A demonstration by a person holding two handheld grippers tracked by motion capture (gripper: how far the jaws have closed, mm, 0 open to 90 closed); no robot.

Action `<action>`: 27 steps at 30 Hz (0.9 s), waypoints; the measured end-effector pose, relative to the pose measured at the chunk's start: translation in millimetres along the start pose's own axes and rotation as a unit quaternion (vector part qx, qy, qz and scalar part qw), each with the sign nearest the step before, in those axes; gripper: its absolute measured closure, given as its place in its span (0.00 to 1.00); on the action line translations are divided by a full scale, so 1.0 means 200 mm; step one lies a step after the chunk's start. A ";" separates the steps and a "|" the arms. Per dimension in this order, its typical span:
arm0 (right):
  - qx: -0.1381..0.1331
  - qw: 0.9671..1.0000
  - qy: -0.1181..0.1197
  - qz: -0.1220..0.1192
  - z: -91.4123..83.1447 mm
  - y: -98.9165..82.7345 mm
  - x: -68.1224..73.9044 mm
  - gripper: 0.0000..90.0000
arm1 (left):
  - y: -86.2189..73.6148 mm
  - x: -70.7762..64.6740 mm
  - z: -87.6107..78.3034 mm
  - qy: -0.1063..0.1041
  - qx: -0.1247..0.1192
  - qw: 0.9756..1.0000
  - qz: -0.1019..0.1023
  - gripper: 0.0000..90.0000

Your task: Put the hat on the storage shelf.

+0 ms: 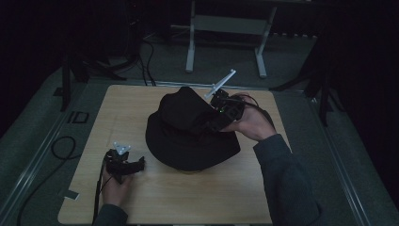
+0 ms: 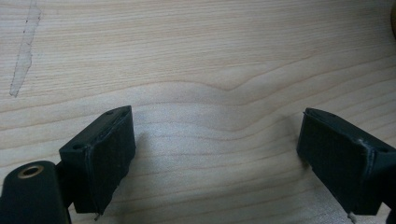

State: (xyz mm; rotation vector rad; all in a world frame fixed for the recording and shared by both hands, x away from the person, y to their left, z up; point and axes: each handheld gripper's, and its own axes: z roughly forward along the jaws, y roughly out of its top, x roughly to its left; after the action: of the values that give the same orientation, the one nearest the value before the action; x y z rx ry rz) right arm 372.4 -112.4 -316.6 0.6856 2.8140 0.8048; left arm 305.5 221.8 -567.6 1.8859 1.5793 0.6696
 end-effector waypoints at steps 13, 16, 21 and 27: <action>0.024 0.999 -0.035 -0.014 -0.06 -0.06 0.02 0.24 | 0.00 0.00 0.00 0.000 0.000 1.000 0.000 0.13; 0.022 0.999 -0.031 -0.006 -0.07 -0.09 0.00 0.24 | 0.00 0.00 0.00 0.000 0.000 1.000 0.000 0.13; 0.031 0.999 -0.034 0.011 -0.07 -0.15 -0.04 0.24 | 0.00 0.00 0.00 0.000 0.000 1.000 0.000 0.13; 0.034 0.999 -0.034 0.027 -0.05 -0.23 -0.07 0.24 | 0.00 0.00 0.00 0.000 0.000 1.000 0.000 0.13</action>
State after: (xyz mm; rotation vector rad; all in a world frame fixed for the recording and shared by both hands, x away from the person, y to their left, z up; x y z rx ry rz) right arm 364.3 -157.6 -331.6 0.7854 2.7848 0.6835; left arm 305.4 221.8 -567.6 1.8863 1.5795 0.6695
